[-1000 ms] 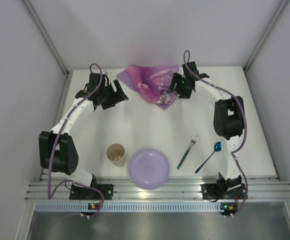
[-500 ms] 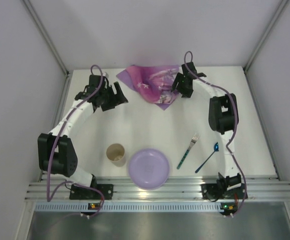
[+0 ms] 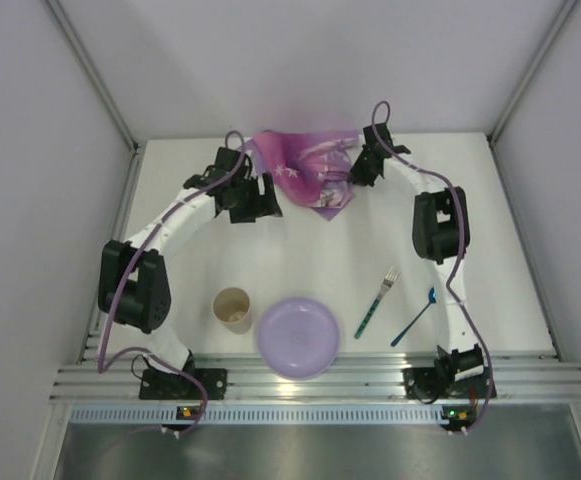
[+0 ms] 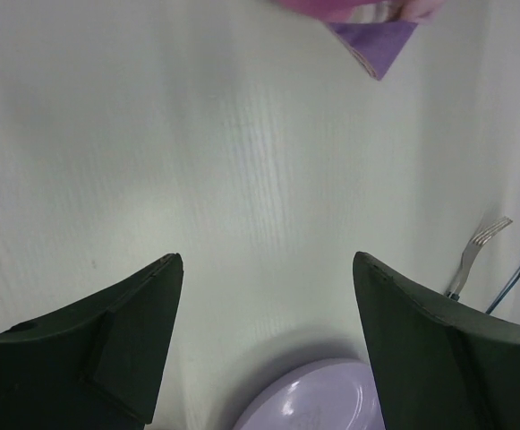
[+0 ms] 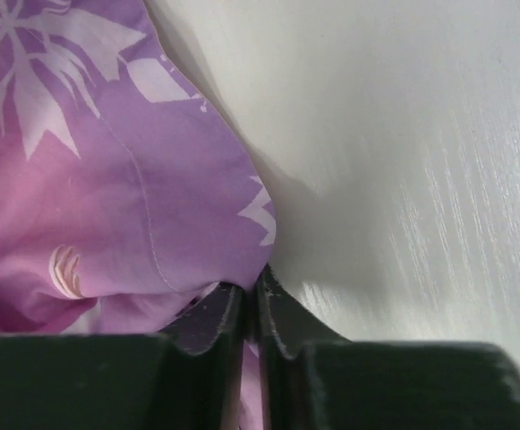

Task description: Set the dinner table for one person

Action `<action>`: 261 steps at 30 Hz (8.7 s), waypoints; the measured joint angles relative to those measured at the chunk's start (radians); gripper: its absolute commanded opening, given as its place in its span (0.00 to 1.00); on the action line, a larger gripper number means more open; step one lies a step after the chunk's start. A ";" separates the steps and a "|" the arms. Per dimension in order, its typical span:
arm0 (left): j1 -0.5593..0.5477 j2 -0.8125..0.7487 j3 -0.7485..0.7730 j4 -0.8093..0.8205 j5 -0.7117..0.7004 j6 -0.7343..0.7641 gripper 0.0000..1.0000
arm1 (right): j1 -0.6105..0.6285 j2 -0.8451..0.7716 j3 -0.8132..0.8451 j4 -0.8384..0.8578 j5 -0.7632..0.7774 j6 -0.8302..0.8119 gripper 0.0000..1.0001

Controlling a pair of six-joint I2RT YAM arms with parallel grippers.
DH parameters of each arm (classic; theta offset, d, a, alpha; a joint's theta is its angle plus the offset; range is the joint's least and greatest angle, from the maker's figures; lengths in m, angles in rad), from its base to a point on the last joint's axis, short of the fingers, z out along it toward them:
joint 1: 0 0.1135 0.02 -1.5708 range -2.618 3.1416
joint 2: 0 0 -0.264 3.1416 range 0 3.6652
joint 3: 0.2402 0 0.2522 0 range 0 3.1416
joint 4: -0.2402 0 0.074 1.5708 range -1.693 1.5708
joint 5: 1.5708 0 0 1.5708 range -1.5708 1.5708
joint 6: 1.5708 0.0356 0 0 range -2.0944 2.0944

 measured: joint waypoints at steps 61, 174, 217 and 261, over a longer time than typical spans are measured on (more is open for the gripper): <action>-0.295 0.605 0.419 0.112 0.011 -0.042 0.00 | -0.001 -0.230 -0.396 0.034 -0.285 0.039 0.00; 0.182 0.167 -0.057 -0.330 -0.356 0.061 0.64 | -0.010 -0.603 -0.892 -0.345 -0.122 -0.270 0.00; 0.229 0.219 0.235 -0.296 -0.278 0.034 0.62 | -0.204 -0.846 -0.651 -0.582 -0.068 -0.380 0.80; 0.274 0.682 0.668 -0.219 -0.231 0.079 0.00 | -0.233 -0.016 0.143 -0.477 -0.063 -0.289 0.00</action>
